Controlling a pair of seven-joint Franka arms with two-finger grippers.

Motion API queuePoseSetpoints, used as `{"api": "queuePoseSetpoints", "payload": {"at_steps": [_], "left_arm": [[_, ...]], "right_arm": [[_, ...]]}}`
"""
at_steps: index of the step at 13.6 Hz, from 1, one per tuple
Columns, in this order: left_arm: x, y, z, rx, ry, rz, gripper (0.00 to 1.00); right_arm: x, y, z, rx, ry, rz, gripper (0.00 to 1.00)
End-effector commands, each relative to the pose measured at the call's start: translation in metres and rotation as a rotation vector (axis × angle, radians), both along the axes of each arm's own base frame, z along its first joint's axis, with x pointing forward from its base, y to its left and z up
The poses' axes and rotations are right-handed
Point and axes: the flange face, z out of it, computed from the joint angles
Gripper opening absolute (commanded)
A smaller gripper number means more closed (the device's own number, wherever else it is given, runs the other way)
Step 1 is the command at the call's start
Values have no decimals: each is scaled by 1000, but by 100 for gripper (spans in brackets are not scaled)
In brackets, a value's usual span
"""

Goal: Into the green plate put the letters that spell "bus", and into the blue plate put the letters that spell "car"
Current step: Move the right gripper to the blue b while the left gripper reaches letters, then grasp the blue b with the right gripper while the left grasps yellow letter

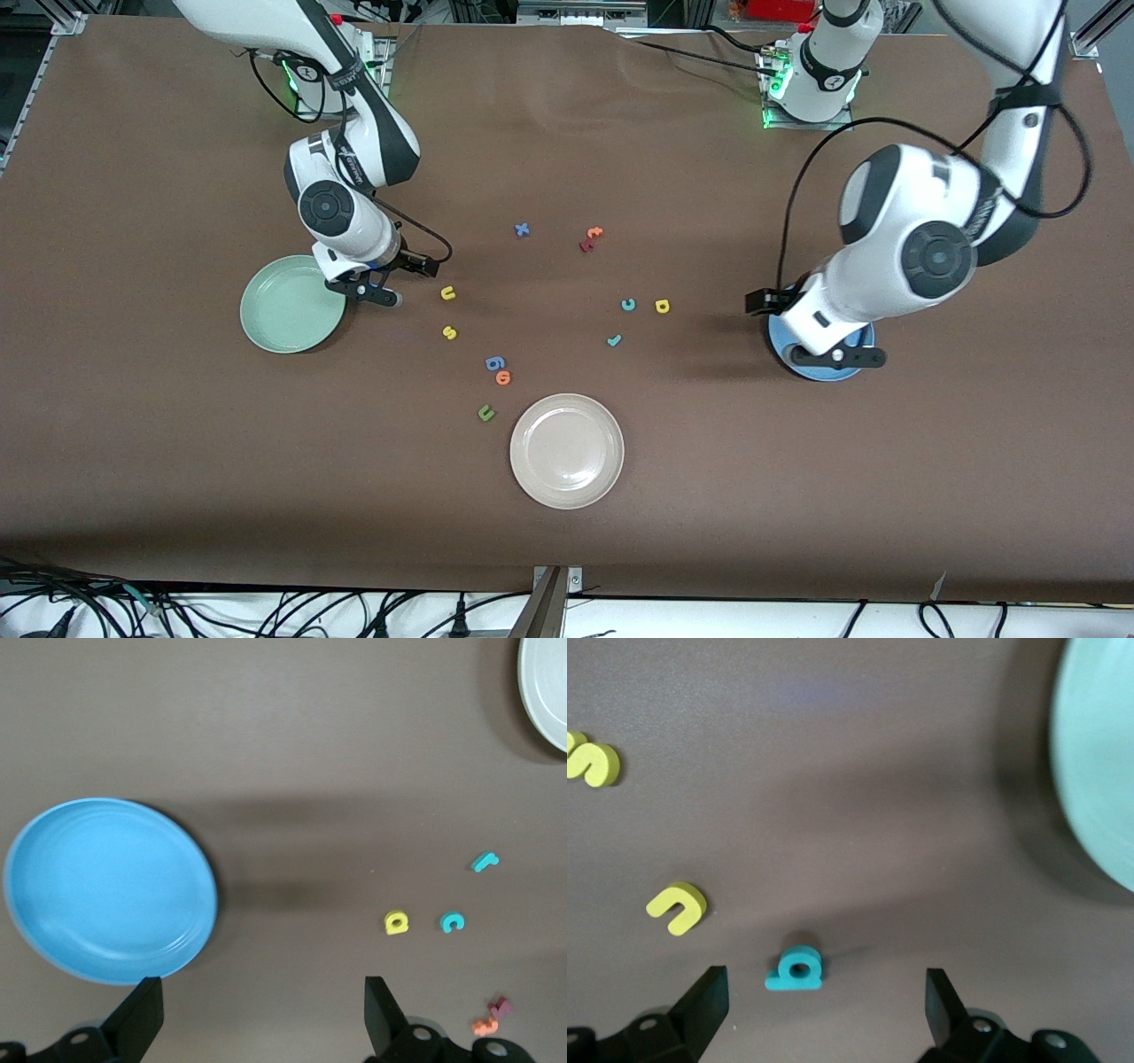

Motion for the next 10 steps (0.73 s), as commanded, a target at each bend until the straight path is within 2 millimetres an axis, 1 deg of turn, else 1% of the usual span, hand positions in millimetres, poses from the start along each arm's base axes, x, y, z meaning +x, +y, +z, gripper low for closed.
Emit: {"api": "queuePoseSetpoints", "payload": {"at_steps": [1, 2, 3, 4, 6, 7, 8, 9, 10], "left_arm": [[-8, -23, -25, -32, -40, 24, 100], [-15, -32, -39, -35, -60, 41, 100], [-24, -44, -53, -38, -86, 69, 100], [-35, -57, -72, -31, -109, 104, 100], [-60, -79, -108, -35, -166, 127, 100], [-69, -87, -122, -34, -175, 141, 100], [-73, -92, -136, -26, -164, 149, 100], [-80, -101, -149, -11, -154, 132, 100], [-82, -104, -160, 2, -156, 135, 100]], "right_arm": [[-9, 7, -19, 22, -16, -27, 98], [-13, 15, -23, 26, -14, -27, 98], [-14, 16, -26, 23, -7, -38, 98], [-15, 17, -27, 22, -4, -38, 98], [-19, 17, -29, 19, 3, -35, 90], [-20, 16, -30, 19, 4, -35, 86], [-20, 16, -30, 19, 4, -35, 80], [-20, 16, -30, 19, 4, -35, 73], [-20, 16, -30, 19, 4, -35, 71]]}}
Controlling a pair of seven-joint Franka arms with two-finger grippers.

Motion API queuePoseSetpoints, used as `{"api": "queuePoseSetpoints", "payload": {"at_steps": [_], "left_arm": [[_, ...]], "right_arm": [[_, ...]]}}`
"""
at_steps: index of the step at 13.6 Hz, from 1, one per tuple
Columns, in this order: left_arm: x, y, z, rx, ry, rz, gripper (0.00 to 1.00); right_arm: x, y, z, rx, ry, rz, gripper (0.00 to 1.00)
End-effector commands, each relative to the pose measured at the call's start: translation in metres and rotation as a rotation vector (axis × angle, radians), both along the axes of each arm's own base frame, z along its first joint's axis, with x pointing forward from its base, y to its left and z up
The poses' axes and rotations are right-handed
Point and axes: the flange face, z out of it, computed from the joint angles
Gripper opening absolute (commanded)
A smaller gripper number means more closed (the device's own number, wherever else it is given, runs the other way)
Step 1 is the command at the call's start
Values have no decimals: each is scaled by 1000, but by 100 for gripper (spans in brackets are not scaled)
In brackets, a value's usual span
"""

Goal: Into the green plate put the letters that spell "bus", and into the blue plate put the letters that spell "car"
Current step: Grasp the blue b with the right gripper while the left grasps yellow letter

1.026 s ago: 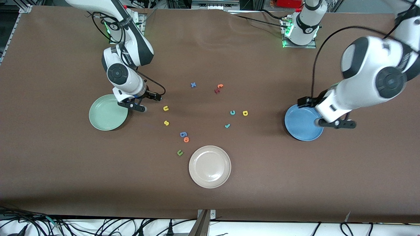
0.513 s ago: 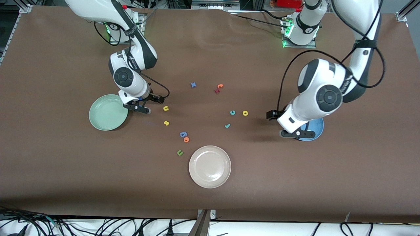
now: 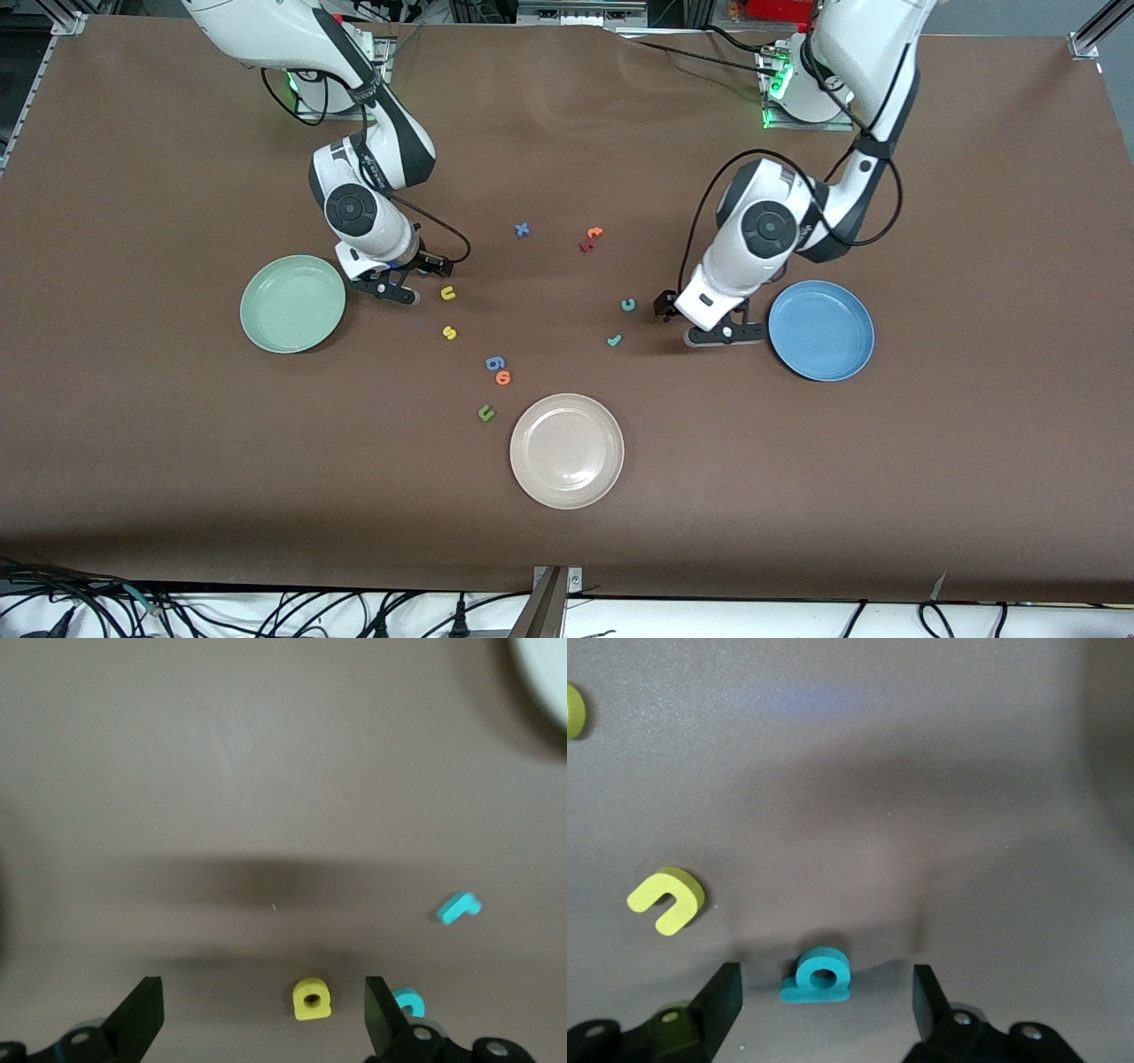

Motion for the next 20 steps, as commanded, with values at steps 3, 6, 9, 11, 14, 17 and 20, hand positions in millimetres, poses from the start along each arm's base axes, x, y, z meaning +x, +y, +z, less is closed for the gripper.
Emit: {"api": "queuePoseSetpoints", "payload": {"at_steps": [3, 6, 9, 11, 14, 17, 20], "left_arm": [[-15, -20, -40, 57, -6, 4, 100], [-17, -22, -50, 66, 6, 11, 96], [-21, -29, -51, 68, 10, 20, 89], [-24, -31, -58, 74, 20, 15, 71], [-28, -37, -59, 75, 22, 13, 58], [-27, -41, -56, 72, 17, 35, 46], [-28, -46, -59, 73, 19, 43, 38]], "right_arm": [[-5, 0, 0, 10, -3, -20, 65], [-9, -1, -1, 7, 3, -19, 64], [-9, -1, -1, 7, 3, -18, 49], [-9, -1, -1, 7, 3, -18, 42], [-9, -1, -1, 7, 3, -18, 25], [-9, -2, -1, 3, 9, -18, 15], [-8, -1, 10, -9, 32, -16, 15]]}}
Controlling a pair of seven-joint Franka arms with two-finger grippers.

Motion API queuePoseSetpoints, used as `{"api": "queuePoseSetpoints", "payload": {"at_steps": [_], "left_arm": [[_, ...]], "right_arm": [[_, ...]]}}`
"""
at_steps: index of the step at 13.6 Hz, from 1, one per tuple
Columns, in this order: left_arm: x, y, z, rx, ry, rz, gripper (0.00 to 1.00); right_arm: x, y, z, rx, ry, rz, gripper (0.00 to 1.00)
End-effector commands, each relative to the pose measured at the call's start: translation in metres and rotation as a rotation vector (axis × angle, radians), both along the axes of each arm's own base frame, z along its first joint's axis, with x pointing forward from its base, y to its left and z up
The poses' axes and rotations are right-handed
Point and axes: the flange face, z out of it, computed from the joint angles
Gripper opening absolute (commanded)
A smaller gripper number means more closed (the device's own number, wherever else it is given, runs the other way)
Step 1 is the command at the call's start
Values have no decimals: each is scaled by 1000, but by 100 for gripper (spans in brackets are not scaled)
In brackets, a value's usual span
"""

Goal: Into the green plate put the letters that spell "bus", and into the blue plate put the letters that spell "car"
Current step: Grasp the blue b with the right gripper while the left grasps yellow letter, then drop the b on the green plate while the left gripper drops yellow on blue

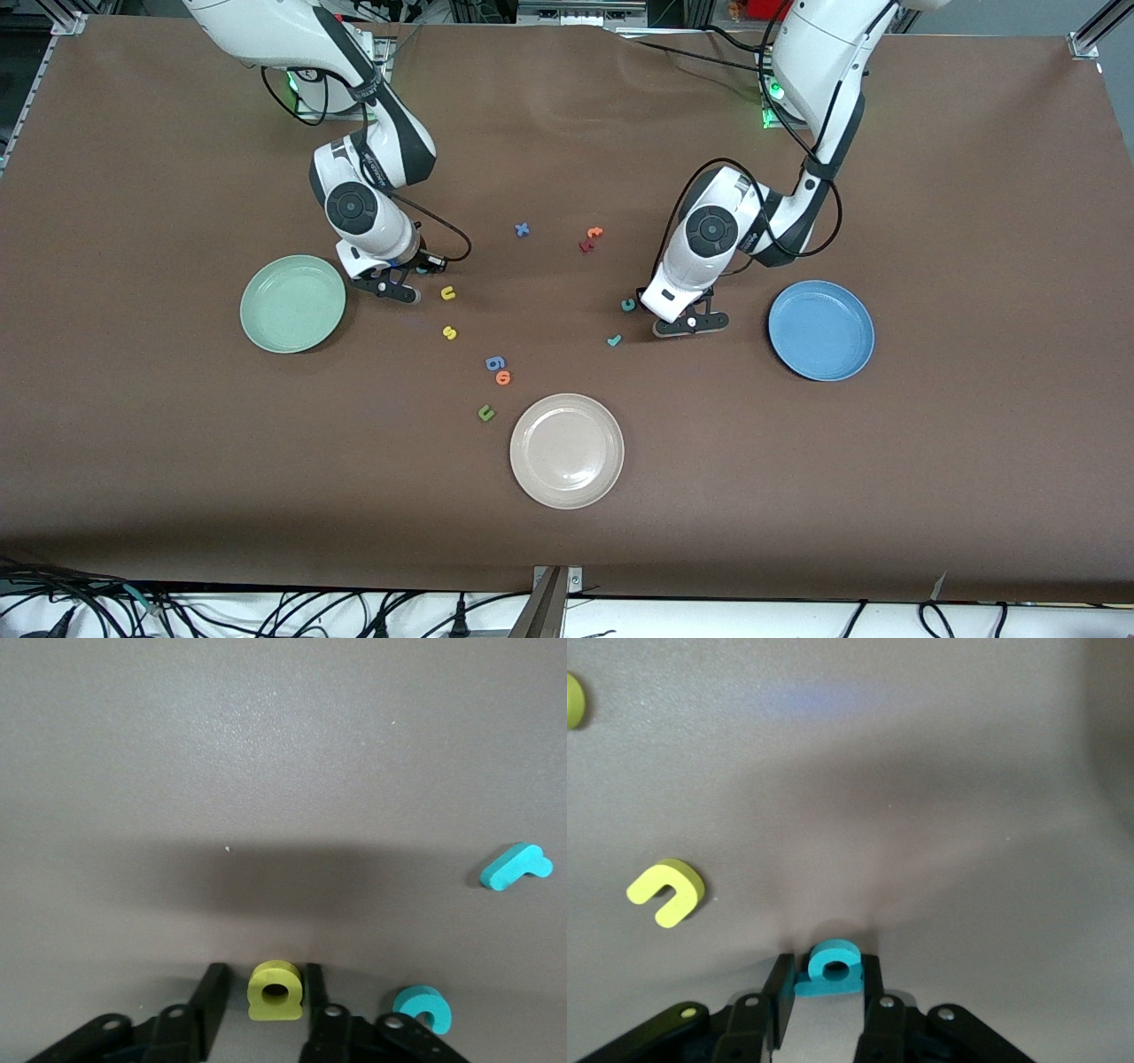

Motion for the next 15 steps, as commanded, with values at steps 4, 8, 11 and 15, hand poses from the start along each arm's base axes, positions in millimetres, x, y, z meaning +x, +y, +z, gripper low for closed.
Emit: {"api": "queuePoseSetpoints", "payload": {"at_steps": [4, 8, 11, 15], "left_arm": [[-1, -11, -7, 15, -8, 7, 32], [0, -11, -9, 17, -7, 31, 22], [3, -12, -12, 22, 1, 47, 16], [49, 26, 35, 78, 117, -2, 12]], "right_arm": [[23, -9, 64, -31, 56, -26, 15], [73, -60, 122, -75, 153, -23, 15], [92, -132, 123, -54, 165, 34, 15], [107, -210, 87, -41, 173, 96, 15]]}}
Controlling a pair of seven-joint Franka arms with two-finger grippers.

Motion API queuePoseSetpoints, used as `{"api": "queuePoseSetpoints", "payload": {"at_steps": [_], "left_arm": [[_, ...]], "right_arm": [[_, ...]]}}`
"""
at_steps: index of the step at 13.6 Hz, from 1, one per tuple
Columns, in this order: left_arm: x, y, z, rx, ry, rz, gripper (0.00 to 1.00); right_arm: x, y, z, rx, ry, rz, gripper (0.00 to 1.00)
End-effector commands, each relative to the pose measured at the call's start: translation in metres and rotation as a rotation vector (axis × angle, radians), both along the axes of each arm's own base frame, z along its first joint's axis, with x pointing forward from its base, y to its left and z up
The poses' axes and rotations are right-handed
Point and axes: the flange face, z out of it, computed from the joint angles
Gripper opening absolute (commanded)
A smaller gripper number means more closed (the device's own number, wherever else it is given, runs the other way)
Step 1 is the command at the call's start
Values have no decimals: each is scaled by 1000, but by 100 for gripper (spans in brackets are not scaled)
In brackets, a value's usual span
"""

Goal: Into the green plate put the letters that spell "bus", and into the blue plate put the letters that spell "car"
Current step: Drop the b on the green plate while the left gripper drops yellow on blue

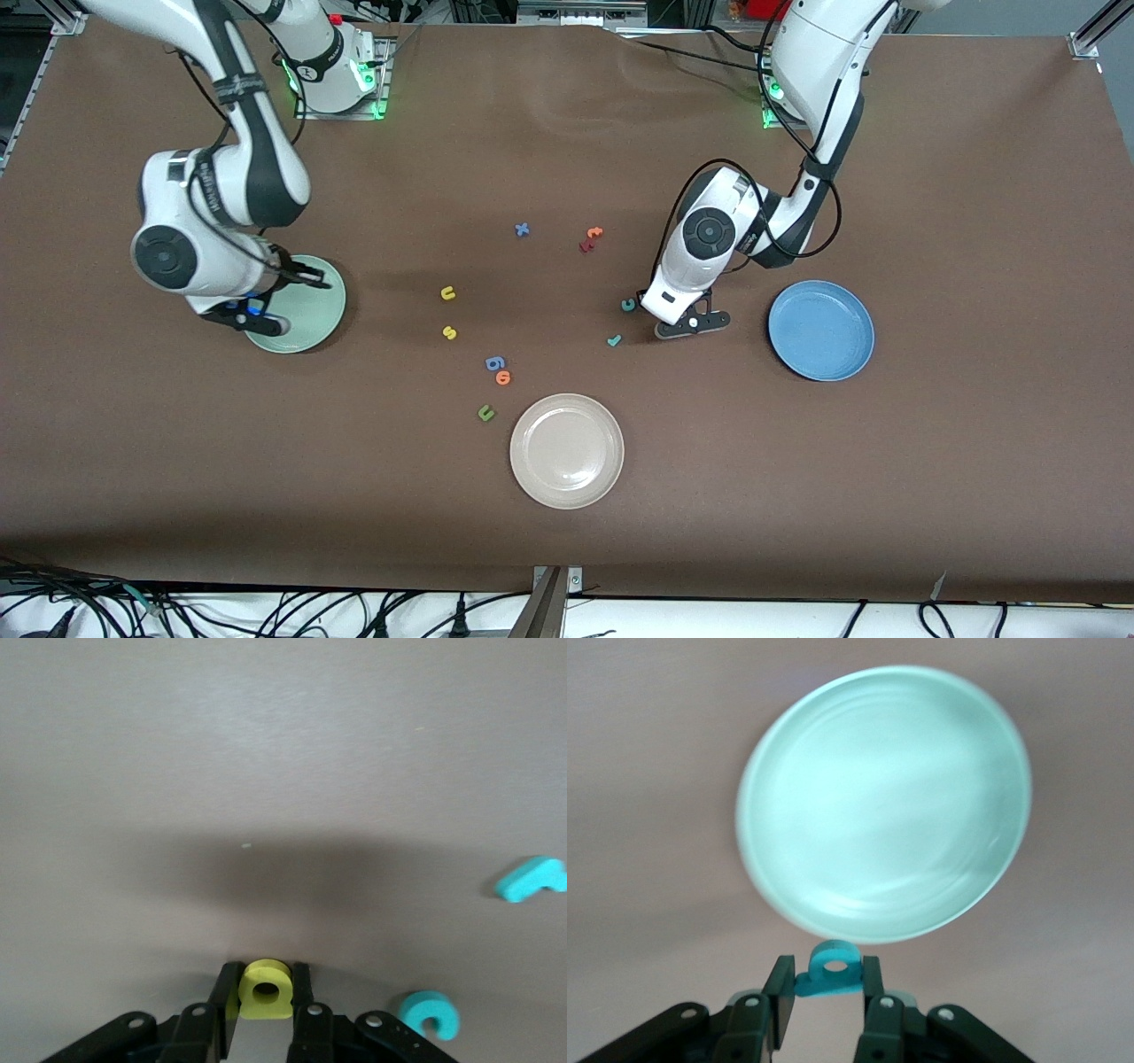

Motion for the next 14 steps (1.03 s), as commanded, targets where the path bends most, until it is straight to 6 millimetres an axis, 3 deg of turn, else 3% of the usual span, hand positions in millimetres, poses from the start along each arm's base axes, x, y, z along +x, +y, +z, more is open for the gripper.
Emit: {"api": "queuePoseSetpoints", "payload": {"at_steps": [1, 4, 8, 9, 12, 14], "left_arm": [[49, 33, 39, 32, 93, -76, 12], [61, 80, 65, 14, 156, -181, 12], [65, 126, 74, 14, 156, -210, 12], [70, 145, 81, 27, 142, -216, 12], [75, 185, 87, 10, 137, -227, 12], [77, 204, 84, 0, 134, -230, 12]], "right_arm": [[9, -32, -30, 11, 3, 48, 15], [14, -58, -56, 29, -17, 102, 15], [11, -75, -82, 33, 5, 119, 19], [10, -76, -87, 33, 14, 122, 31], [9, -79, -91, 34, 23, 114, 96], [10, -74, -85, 31, 17, 103, 99]]}}
